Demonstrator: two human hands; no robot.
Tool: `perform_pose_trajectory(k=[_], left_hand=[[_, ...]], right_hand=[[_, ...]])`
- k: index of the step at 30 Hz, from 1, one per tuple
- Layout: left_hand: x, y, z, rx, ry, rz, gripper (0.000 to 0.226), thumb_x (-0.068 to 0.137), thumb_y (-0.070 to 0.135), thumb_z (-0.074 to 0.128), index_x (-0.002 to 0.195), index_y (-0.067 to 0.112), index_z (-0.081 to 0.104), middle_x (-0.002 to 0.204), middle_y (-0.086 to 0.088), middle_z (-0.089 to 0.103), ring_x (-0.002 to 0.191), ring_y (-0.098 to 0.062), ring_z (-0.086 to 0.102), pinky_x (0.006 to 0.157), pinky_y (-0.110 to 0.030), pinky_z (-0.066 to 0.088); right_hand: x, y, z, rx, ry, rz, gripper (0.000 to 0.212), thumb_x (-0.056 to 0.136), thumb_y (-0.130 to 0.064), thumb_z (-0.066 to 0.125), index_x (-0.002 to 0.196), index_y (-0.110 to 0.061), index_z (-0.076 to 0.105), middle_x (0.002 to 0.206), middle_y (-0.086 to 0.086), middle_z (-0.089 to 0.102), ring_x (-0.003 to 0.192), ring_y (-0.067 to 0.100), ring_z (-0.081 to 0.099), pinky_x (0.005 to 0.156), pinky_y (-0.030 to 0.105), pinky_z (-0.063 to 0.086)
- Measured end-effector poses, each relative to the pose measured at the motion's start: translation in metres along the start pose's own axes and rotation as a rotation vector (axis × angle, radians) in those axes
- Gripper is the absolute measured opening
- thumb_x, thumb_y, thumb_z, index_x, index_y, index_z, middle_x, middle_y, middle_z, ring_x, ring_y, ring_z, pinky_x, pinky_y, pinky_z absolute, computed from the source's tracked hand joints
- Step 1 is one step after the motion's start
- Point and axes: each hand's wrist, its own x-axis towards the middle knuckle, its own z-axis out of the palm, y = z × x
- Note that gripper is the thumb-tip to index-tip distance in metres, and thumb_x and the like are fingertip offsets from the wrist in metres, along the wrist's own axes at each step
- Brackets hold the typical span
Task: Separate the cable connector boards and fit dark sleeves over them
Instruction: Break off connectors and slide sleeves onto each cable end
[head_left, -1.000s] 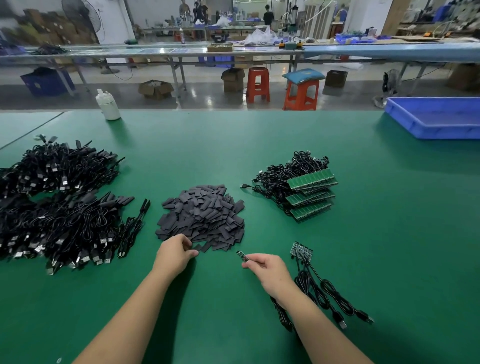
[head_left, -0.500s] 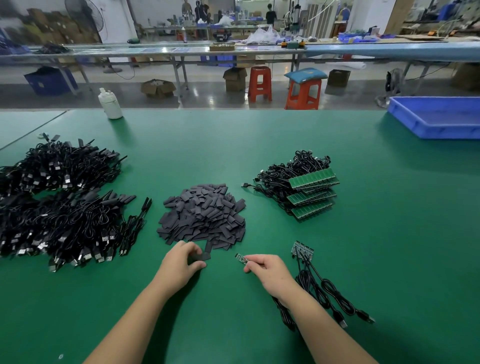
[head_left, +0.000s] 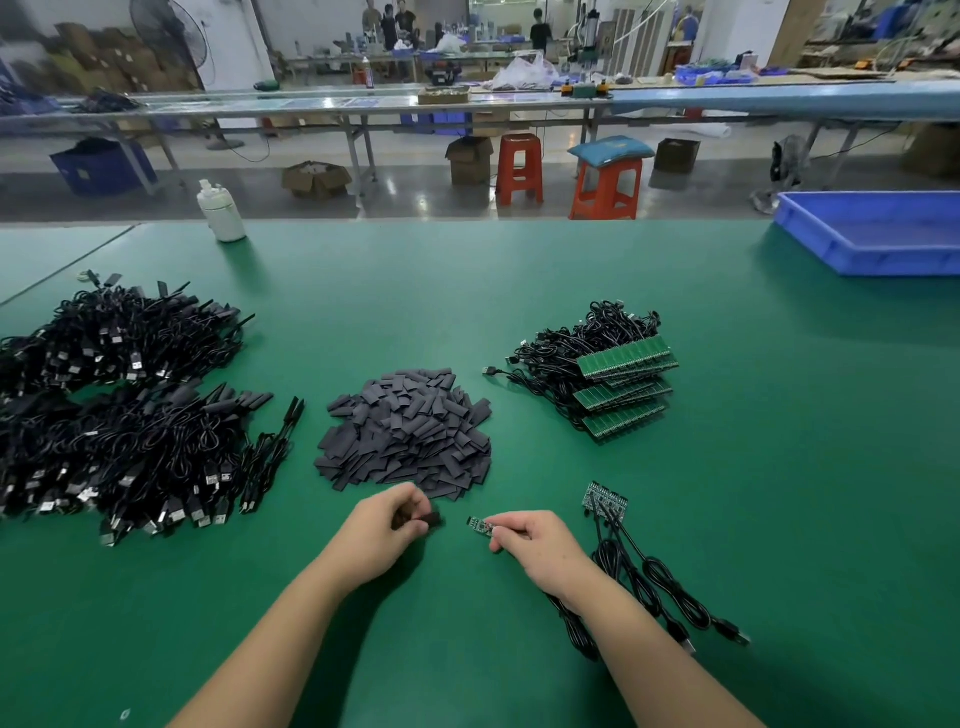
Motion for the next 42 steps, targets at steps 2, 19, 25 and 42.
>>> perform_pose_trajectory(k=[2,19,25,42], left_hand=[[-0.001,0.007,0.006,-0.014,0.016,0.041,0.021,0.092,0.017,0.064,0.095,0.038,0.067,0.093,0.017,0.066,0.087,0.001,0.06,0.079,-0.015,0.046],[-0.003,0.014,0.022,0.235,0.048,0.292,0.029,0.096,0.037,0.06,0.119,0.023,0.07,0.114,0.01,0.066,0.101,-0.01,0.062,0.09,-0.025,0.047],[-0.006,0.014,0.021,0.163,0.104,0.286,0.021,0.094,0.031,0.064,0.11,0.022,0.075,0.103,0.008,0.072,0.092,-0.008,0.064,0.085,-0.018,0.047],[-0.004,0.022,0.018,0.245,0.039,0.307,0.029,0.097,0.034,0.059,0.122,0.022,0.068,0.104,0.004,0.069,0.094,-0.013,0.062,0.084,-0.023,0.047]], right_hand=[[0.001,0.0,0.0,-0.01,-0.01,-0.006,0.019,0.098,-0.025,0.057,0.105,-0.037,0.069,0.092,-0.005,0.075,0.046,0.003,0.033,0.049,0.019,0.035],[0.0,0.004,0.0,-0.027,-0.018,-0.011,0.02,0.097,-0.024,0.056,0.098,-0.033,0.074,0.081,-0.006,0.069,0.043,0.002,0.031,0.045,0.018,0.031],[-0.002,0.002,-0.002,-0.015,-0.02,-0.013,0.021,0.099,-0.023,0.055,0.104,-0.032,0.073,0.078,-0.013,0.071,0.041,-0.001,0.033,0.045,0.014,0.033],[-0.006,-0.003,-0.002,-0.053,-0.038,-0.037,0.02,0.1,-0.021,0.055,0.103,-0.033,0.071,0.074,-0.014,0.068,0.042,0.0,0.033,0.047,0.016,0.036]])
